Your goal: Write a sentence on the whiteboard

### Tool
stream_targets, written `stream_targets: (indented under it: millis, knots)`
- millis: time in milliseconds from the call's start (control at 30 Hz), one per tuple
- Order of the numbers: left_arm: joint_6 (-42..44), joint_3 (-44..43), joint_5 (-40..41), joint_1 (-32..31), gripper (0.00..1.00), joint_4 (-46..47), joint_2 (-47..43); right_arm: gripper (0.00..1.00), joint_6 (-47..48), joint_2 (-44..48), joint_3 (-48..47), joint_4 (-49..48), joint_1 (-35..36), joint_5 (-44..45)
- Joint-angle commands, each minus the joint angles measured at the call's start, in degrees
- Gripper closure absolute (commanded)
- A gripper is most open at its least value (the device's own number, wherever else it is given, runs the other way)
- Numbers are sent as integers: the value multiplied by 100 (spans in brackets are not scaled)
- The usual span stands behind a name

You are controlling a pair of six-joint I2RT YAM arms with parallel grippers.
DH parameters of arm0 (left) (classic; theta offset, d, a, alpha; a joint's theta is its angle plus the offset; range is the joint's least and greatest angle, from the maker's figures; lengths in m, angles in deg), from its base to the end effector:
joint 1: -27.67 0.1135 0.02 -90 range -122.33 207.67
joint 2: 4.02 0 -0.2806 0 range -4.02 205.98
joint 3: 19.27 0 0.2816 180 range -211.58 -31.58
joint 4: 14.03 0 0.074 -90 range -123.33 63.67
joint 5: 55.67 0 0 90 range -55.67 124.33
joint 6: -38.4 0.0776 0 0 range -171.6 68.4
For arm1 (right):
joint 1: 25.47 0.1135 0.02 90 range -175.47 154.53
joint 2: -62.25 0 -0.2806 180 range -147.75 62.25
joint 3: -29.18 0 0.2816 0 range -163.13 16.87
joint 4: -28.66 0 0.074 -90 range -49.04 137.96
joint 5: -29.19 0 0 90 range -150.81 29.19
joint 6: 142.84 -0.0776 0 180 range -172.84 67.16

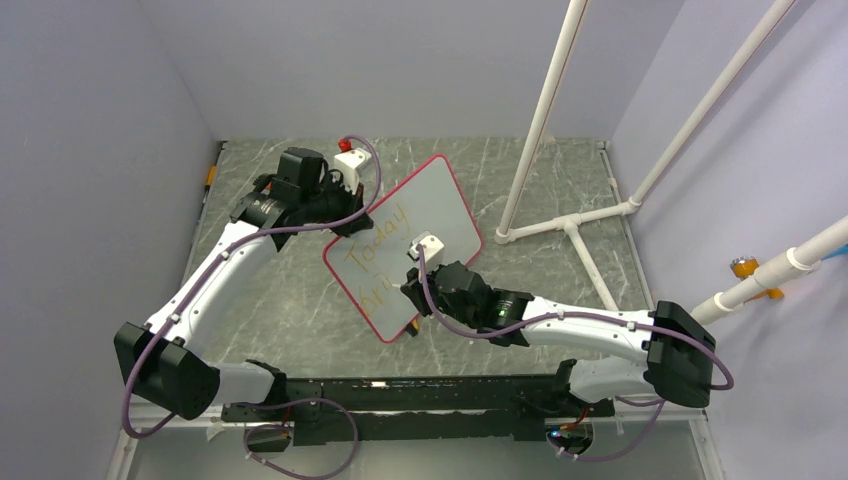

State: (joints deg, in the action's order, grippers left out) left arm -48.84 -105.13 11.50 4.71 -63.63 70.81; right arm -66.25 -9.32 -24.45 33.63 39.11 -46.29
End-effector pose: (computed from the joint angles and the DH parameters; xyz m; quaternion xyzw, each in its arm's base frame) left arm 0.2983 -0.1591 0.3475 0.2803 0.8419 -0.2501 0.3875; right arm 0.1620 0.2956 0.2349 -0.2941 0.7759 0.2631 0.4923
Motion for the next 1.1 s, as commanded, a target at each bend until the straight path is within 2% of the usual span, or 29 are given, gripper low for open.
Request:
stream_targets:
  millis: [0, 533, 1067]
  knots:
    - [610, 122, 1017, -2, 100, -294, 41, 100, -100, 73, 27, -68, -5, 7]
    - [615, 123, 1000, 2, 100, -288, 41, 100, 143, -111, -614, -40, 0, 103]
    - [617, 123, 999, 2, 100, -295, 23, 100, -15, -134, -677, 212, -80, 643]
